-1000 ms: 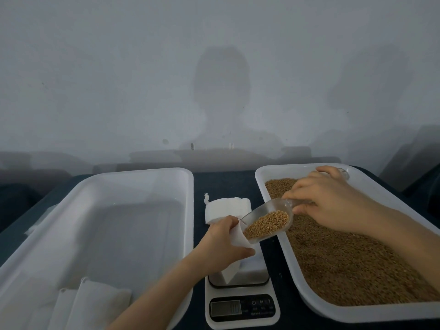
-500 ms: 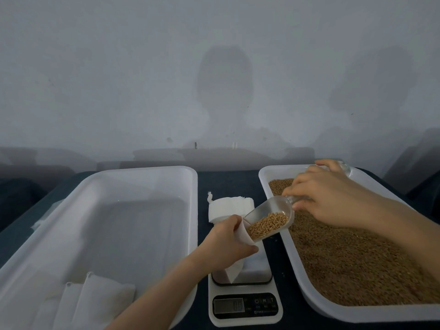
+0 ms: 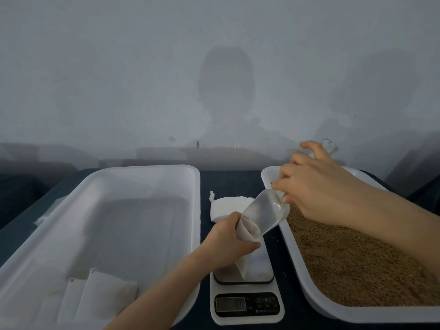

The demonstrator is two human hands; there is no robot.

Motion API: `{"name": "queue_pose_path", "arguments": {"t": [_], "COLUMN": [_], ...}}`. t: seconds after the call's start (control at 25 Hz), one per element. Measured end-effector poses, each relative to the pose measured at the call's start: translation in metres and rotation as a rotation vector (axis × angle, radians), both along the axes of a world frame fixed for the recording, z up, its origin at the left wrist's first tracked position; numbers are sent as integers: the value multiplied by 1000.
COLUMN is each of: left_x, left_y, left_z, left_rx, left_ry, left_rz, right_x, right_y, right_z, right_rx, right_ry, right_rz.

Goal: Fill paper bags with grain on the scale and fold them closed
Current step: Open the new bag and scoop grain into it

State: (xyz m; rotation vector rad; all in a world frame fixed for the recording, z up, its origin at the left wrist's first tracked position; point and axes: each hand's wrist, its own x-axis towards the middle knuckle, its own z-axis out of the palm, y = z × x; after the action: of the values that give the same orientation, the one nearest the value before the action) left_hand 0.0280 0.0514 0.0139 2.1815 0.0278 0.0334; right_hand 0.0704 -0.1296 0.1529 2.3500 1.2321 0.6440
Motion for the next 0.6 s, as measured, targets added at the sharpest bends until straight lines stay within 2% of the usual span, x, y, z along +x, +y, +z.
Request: {"name": "queue_pose_path", "arguments": {"t": [0.24, 0.44, 0.6], "left_x": [0, 0, 0], "left_y": [0, 0, 1], "left_z": [2, 3, 2], "left_rx": [30, 29, 26], "left_ry": [11, 9, 27], "left_rz": [9, 2, 12], "right_x": [-16, -18, -16], "right_y": [5, -1, -13], "right_z": [-5, -6, 1], "right_rx": [-27, 25, 170], "right_ry": [-210, -251, -212], "right_rz": [42, 101, 128]}}
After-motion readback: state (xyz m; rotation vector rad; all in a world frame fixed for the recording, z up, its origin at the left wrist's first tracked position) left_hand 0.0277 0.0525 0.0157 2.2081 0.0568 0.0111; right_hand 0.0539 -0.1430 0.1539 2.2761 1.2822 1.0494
